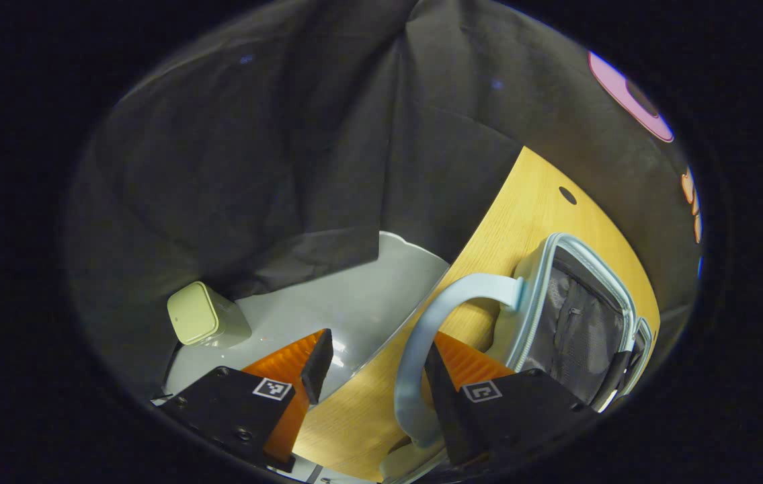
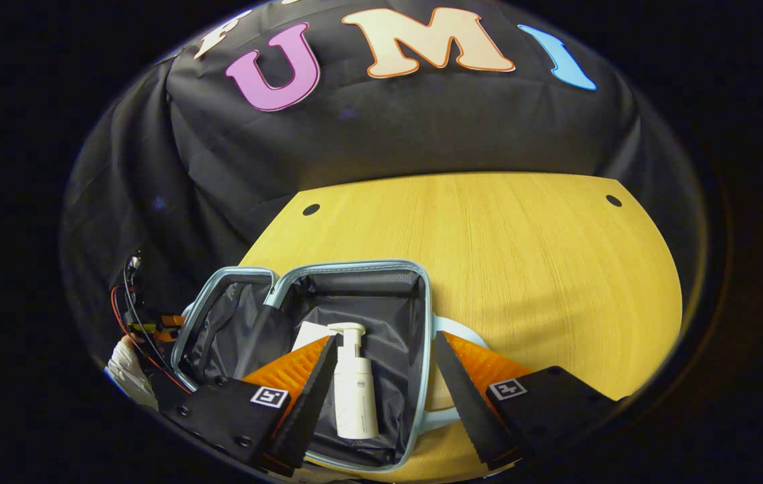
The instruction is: First open the suitcase, pack the skin care products into it, and then close the suitcase.
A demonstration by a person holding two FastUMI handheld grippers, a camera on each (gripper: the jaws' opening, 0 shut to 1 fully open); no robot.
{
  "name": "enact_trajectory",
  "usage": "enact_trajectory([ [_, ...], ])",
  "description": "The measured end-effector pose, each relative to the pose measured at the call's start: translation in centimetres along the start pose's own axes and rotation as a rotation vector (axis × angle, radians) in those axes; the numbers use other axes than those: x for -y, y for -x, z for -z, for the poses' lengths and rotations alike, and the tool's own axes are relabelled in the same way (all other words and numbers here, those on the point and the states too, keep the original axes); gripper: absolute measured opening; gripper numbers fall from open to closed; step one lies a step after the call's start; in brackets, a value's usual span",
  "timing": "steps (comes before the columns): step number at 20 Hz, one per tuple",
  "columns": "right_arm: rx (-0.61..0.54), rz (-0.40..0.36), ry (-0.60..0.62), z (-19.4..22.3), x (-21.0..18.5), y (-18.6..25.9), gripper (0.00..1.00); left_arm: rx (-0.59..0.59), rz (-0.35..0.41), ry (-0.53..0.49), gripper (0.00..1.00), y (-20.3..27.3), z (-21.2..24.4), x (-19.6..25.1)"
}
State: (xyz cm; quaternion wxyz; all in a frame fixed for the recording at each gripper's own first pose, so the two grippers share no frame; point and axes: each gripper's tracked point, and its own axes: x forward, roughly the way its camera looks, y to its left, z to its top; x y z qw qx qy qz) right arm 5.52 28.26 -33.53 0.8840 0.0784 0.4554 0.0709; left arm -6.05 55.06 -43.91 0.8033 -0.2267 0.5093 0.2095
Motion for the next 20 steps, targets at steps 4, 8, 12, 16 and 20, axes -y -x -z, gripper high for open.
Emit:
enact_trajectory([
  [4,0.025,0.001,0.023,-0.2,0.4,0.7,0.92,-0.01,0.011,-0.074,0.35,-0.2,-0.2,1.9],
  [8,0.054,-0.014,0.049,-0.4,0.6,1.5,0.92,0.034,-0.027,-0.202,0.05,1.7,-1.3,3.1],
  [12,0.074,-0.047,0.04,-1.0,0.7,2.4,0.92,0.144,-0.046,-0.315,0.02,7.2,-4.5,4.9],
  [16,0.087,-0.093,0.057,-1.1,0.2,2.9,0.92,0.246,0.004,-0.334,0.02,13.2,-6.6,8.0],
  [20,0.128,-0.123,0.077,-1.8,0.5,4.5,0.92,0.327,0.042,-0.414,0.01,17.9,-7.1,12.5],
])
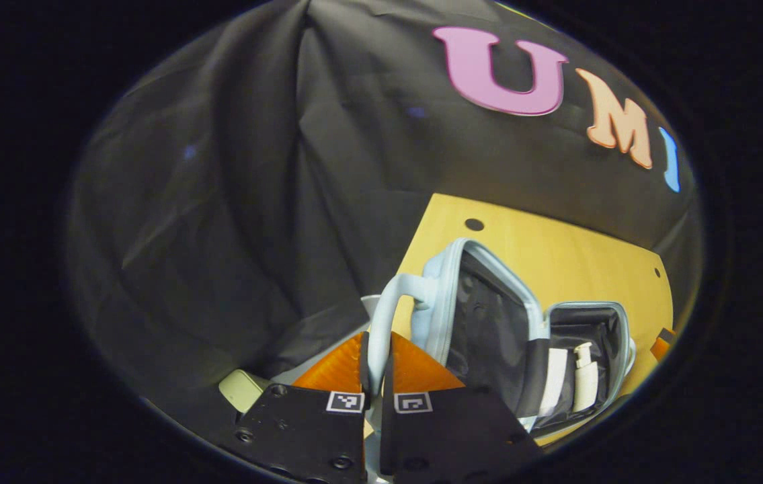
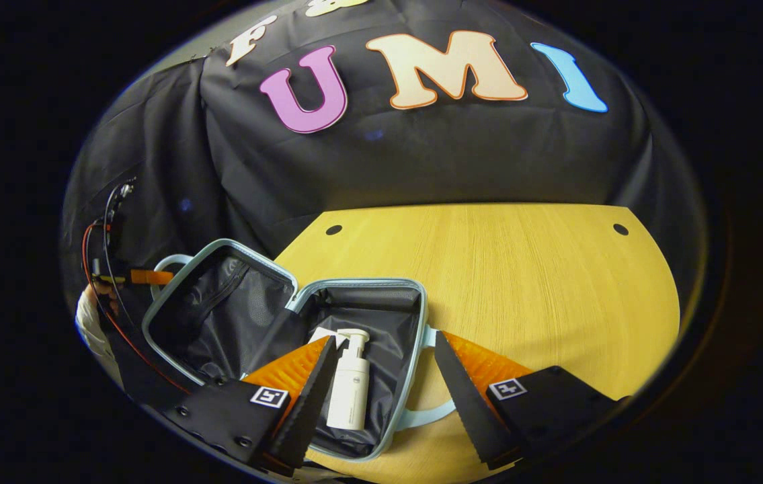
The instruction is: First open the suitcase, pack the skin care products into it, and then close the suitcase.
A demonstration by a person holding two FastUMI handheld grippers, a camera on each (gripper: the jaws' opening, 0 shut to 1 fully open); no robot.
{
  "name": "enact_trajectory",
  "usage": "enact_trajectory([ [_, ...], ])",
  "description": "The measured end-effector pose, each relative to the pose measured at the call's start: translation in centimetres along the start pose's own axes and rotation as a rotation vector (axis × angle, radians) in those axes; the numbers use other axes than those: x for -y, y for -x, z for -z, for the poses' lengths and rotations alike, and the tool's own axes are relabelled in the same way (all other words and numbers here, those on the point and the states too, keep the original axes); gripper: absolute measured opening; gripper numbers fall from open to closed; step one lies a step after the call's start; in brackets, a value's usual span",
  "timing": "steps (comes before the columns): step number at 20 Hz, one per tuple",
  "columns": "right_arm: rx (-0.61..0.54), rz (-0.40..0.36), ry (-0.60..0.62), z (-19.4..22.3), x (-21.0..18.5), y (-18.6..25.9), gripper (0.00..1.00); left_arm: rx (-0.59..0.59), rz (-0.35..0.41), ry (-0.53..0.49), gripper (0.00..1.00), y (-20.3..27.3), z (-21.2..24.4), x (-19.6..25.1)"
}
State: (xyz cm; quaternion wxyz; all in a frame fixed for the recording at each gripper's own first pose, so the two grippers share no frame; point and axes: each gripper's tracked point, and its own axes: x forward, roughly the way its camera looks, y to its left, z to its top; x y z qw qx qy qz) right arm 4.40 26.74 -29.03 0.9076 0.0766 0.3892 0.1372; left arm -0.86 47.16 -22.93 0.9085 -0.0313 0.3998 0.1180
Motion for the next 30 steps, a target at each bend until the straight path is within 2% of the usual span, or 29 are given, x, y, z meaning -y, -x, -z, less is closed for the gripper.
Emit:
enact_trajectory([
  [2,0.022,-0.004,0.012,-0.6,0.6,0.9,0.92,0.038,0.026,-0.039,0.04,2.1,-1.8,2.3],
  [9,0.118,0.015,0.016,-2.2,3.7,4.2,0.92,0.145,0.144,-0.146,0.01,7.0,-5.8,11.8],
  [15,0.146,0.05,-0.004,-2.1,6.9,6.9,0.92,0.186,0.325,-0.168,0.01,10.0,-6.5,20.9],
  [25,0.169,0.115,-0.036,-0.9,11.3,11.0,0.92,0.128,0.599,-0.192,0.03,11.7,-2.3,35.2],
  [27,0.176,0.138,-0.041,-0.8,12.6,12.0,0.92,0.089,0.631,-0.211,0.04,11.4,-0.5,37.7],
  [30,0.19,0.173,-0.053,-0.6,14.3,13.4,0.92,0.048,0.642,-0.267,0.04,10.9,1.7,40.3],
])
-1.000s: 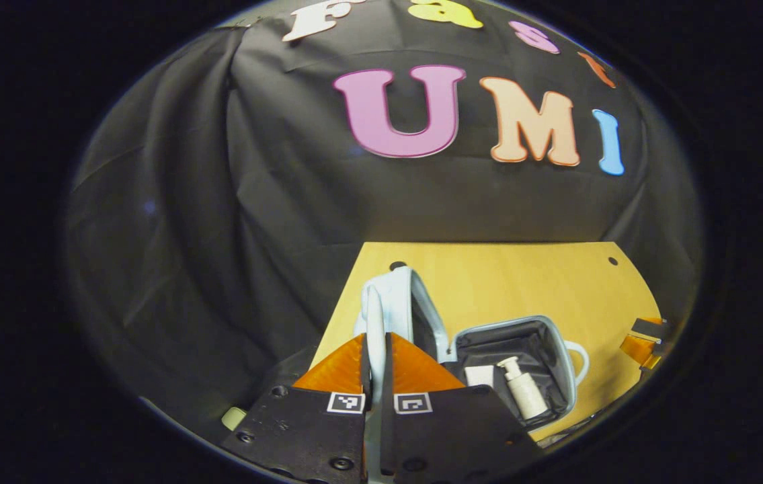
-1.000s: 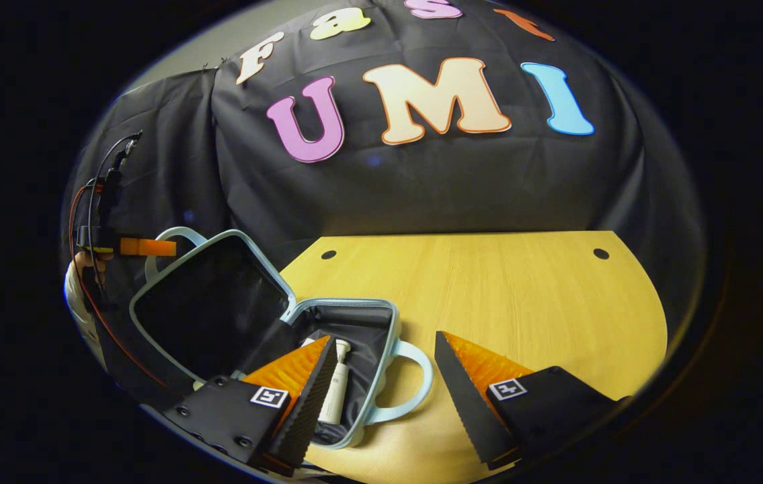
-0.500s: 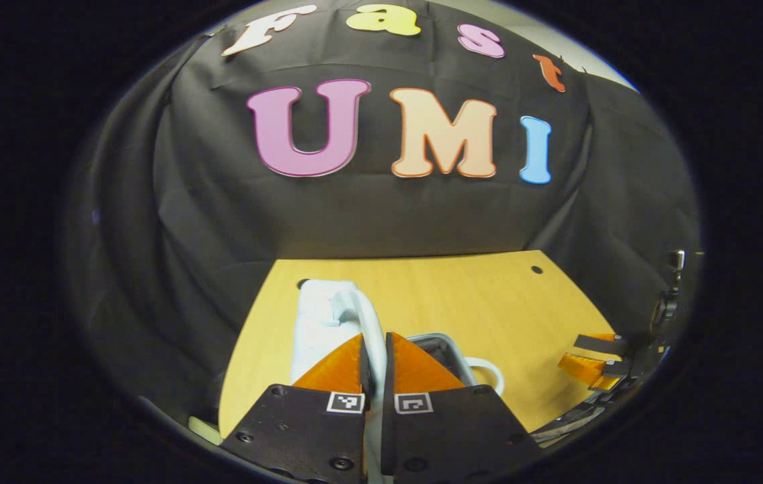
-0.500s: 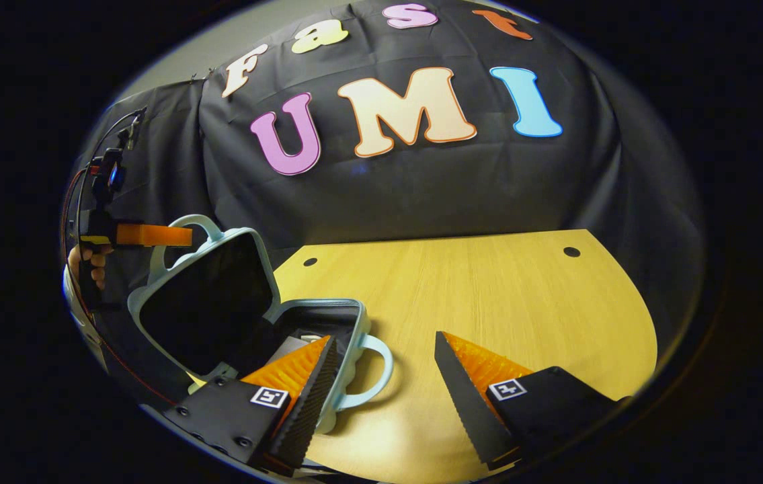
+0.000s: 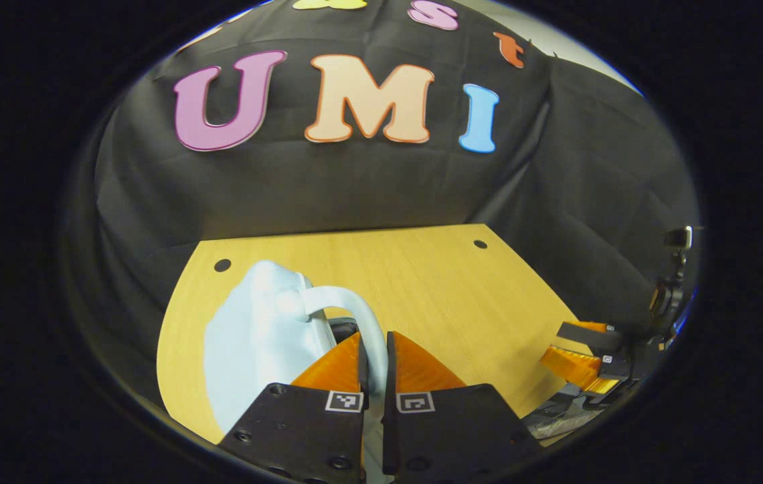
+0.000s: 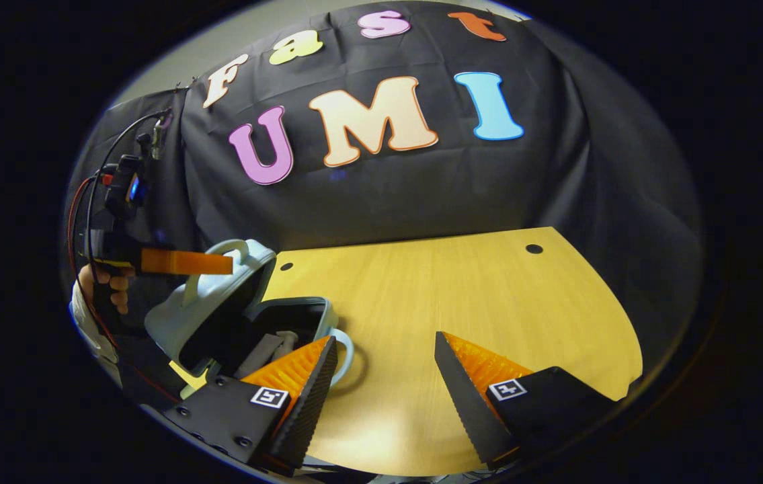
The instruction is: First open the suitcase, pack the skin care products into it, and then close the suitcase.
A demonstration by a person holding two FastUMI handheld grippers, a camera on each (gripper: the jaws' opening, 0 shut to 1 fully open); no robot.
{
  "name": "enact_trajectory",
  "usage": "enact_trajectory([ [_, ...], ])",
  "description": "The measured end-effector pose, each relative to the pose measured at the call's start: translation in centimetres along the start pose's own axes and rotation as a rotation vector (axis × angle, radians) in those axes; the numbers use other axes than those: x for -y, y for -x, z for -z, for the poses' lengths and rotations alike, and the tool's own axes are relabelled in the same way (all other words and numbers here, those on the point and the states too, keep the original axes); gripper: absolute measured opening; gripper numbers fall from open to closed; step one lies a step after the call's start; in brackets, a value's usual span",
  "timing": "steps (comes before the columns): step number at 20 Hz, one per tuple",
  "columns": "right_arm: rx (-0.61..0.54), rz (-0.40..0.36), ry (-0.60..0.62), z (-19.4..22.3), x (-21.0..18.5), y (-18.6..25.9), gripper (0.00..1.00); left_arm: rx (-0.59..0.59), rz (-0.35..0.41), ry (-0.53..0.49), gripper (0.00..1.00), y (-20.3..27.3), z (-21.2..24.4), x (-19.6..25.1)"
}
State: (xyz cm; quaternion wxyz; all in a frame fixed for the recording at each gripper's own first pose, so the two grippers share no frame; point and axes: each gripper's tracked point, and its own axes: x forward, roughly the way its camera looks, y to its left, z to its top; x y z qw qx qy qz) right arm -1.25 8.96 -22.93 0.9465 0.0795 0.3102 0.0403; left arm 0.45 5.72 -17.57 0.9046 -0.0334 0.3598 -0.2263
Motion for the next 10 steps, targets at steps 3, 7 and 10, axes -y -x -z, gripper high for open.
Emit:
enact_trajectory([
  [3,0.007,0.03,-0.014,0.1,1.6,0.9,0.92,-0.047,0.02,-0.009,0.05,-2.1,1.5,1.9],
  [7,0.01,0.061,-0.022,0.4,3.1,1.9,0.92,-0.077,0.016,-0.036,0.16,-3.4,2.8,3.3],
  [10,0.016,0.073,-0.026,0.5,3.8,2.6,0.92,-0.052,-0.052,-0.085,0.39,-3.3,1.9,2.9],
])
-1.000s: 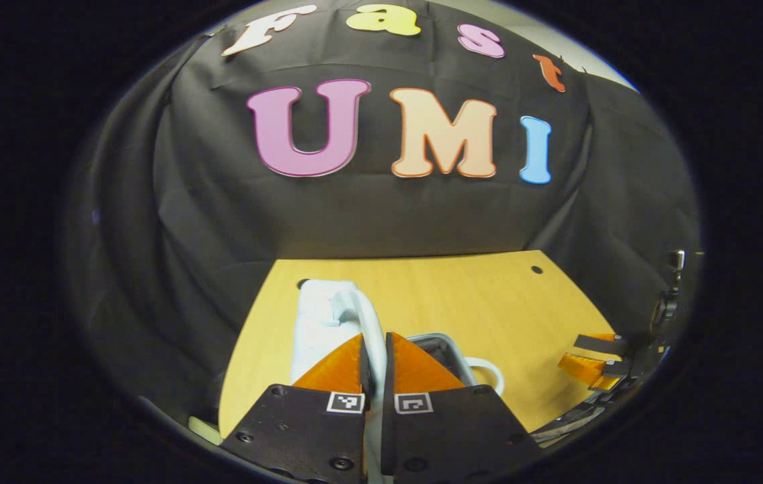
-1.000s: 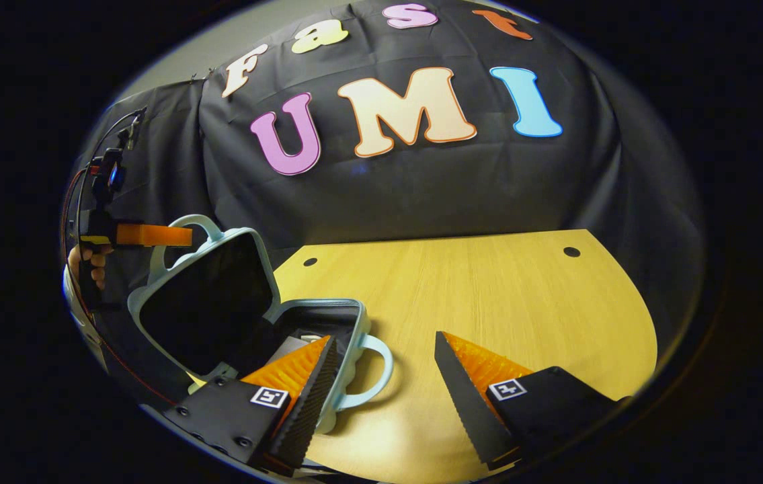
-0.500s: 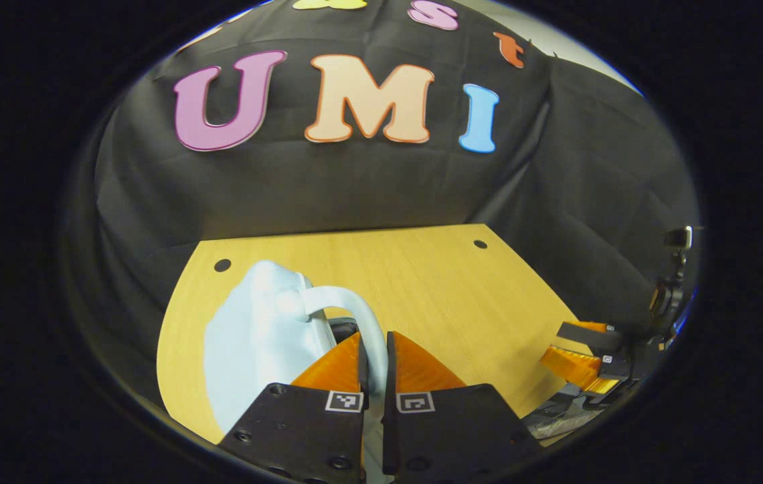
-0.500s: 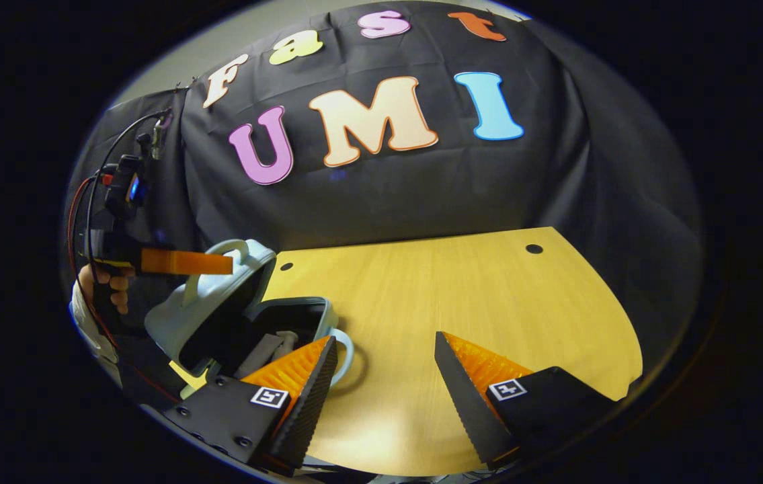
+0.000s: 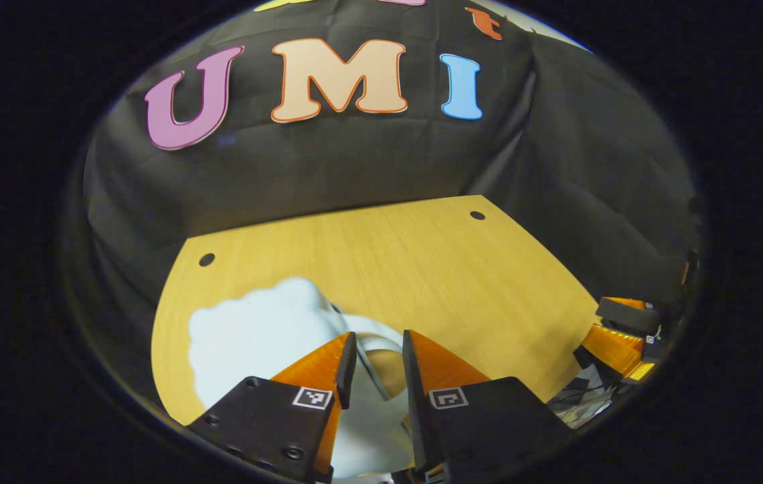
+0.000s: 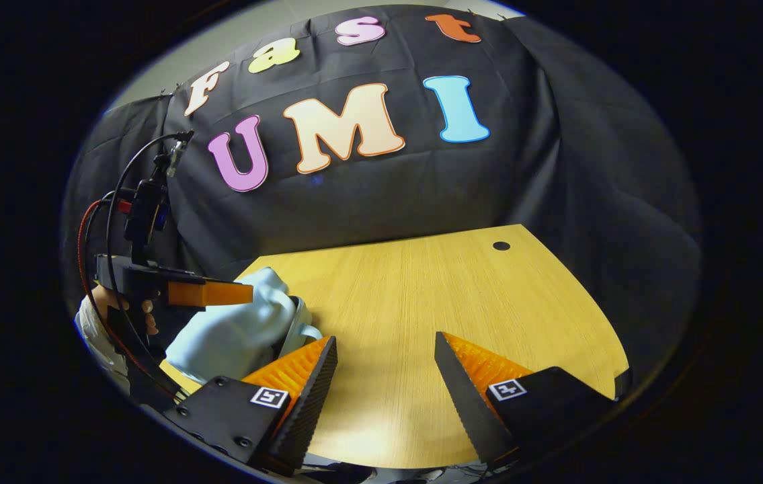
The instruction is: First open the suitcase, pack the skin care products into it, and then close the suitcase.
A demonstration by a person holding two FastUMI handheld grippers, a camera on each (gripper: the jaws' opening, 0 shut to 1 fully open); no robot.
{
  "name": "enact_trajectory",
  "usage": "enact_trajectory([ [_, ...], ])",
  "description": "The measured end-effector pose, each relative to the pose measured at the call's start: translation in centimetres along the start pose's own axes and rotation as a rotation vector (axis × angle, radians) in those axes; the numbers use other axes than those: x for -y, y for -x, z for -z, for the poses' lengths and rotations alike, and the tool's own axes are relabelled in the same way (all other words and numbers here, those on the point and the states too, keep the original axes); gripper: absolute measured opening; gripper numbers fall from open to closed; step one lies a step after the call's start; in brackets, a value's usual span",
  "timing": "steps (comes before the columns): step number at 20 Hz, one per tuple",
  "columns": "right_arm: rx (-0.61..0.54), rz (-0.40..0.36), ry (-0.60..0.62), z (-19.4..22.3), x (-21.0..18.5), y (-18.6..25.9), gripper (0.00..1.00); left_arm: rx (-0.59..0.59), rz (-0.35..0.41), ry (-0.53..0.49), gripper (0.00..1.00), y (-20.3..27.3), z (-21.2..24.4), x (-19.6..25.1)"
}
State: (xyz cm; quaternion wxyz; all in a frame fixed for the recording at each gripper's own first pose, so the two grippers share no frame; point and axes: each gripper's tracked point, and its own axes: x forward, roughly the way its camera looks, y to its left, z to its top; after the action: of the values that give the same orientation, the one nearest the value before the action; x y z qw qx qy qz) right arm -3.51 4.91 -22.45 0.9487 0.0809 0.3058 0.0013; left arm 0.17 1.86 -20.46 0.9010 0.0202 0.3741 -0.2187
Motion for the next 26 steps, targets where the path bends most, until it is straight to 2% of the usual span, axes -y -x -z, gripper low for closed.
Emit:
enact_trajectory([
  [3,0.026,0.005,-0.004,-0.8,0.3,0.5,0.92,0.032,0.023,0.042,0.38,0.1,-0.6,0.7],
  [5,0.054,0.007,0.002,-1.8,0.4,1.0,0.92,0.1,0.028,0.056,0.52,0.5,-2.0,1.7],
  [6,0.078,0.01,0.009,-2.7,0.5,1.3,0.92,0.139,0.026,0.059,0.65,0.9,-3.0,2.3],
  [8,0.142,0.016,0.026,-5.0,0.5,1.9,0.92,0.248,0.015,0.074,0.79,2.2,-4.9,2.8],
  [12,0.279,0.028,0.066,-10.5,0.3,3.5,0.92,0.486,-0.039,0.07,0.92,6.9,-9.7,3.7],
  [14,0.351,0.034,0.079,-13.4,0.0,4.4,0.93,0.587,-0.055,0.039,0.96,9.1,-11.9,4.8],
  [16,0.435,0.037,0.1,-16.3,-0.3,5.9,0.94,0.65,-0.063,0.003,0.95,11.3,-13.1,6.4],
  [19,0.574,0.055,0.134,-19.8,-0.6,8.4,0.96,0.736,-0.036,-0.039,0.95,13.2,-14.6,8.9],
  [21,0.635,0.061,0.162,-21.0,-1.2,9.9,0.96,0.76,-0.014,-0.059,0.95,13.9,-15.1,10.4],
  [26,0.691,0.045,0.192,-22.5,-3.0,11.4,0.96,0.79,0.048,-0.081,0.95,14.8,-15.5,13.1],
])
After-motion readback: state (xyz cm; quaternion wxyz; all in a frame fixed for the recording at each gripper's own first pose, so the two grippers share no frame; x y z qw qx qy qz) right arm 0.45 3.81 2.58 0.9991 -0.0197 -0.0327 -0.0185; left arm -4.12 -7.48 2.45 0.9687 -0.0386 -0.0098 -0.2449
